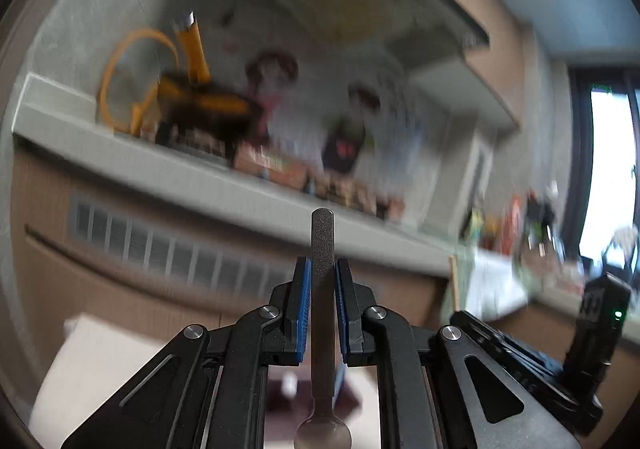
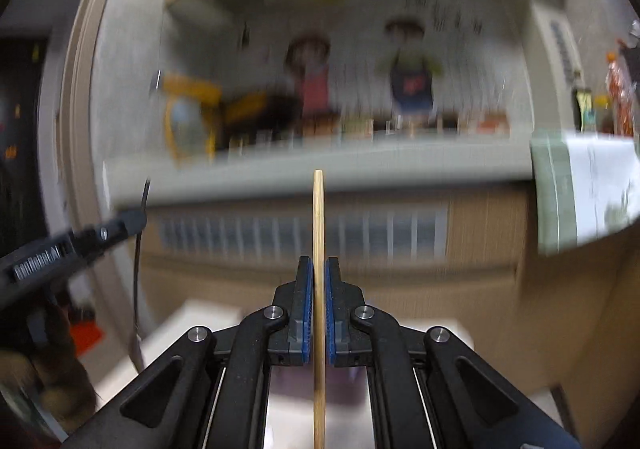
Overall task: Organize utensils
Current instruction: 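Lower the dark spoon and chopstick into the caddy and open both tools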
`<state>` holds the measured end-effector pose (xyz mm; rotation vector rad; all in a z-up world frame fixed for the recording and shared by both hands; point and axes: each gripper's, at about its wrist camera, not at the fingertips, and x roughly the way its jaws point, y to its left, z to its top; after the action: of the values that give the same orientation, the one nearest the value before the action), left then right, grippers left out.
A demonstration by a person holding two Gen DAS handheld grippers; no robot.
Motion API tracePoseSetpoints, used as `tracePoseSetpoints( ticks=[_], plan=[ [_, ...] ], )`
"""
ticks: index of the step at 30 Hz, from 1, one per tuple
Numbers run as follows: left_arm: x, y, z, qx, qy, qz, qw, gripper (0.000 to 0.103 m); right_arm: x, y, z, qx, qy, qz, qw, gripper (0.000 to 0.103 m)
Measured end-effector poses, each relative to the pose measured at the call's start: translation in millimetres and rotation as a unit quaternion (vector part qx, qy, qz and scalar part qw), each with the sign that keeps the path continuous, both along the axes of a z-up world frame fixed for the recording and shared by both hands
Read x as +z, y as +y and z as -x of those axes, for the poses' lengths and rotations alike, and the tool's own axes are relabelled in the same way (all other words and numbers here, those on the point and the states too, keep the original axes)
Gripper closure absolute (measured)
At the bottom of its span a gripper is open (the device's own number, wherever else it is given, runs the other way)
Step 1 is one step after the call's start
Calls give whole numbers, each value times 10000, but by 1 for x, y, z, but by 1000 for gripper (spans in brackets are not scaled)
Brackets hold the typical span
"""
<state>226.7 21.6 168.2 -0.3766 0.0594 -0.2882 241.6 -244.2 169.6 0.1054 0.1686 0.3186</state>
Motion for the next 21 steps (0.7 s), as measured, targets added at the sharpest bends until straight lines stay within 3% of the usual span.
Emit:
tracePoseSetpoints(
  ticks=[4, 13, 21],
  plan=[
    [-7, -1, -31, 383, -133, 88, 9991, 91, 7, 3, -31, -122, -250, -177, 9995, 98],
    [-63, -15, -94, 556, 314, -163, 9978, 91, -43, 14, -93, -524, -192, -196, 9982, 98],
    [-99, -20, -127, 540, 579, -112, 9968, 91, -76, 18, -127, -593, 0, -190, 9981, 98]
  ],
)
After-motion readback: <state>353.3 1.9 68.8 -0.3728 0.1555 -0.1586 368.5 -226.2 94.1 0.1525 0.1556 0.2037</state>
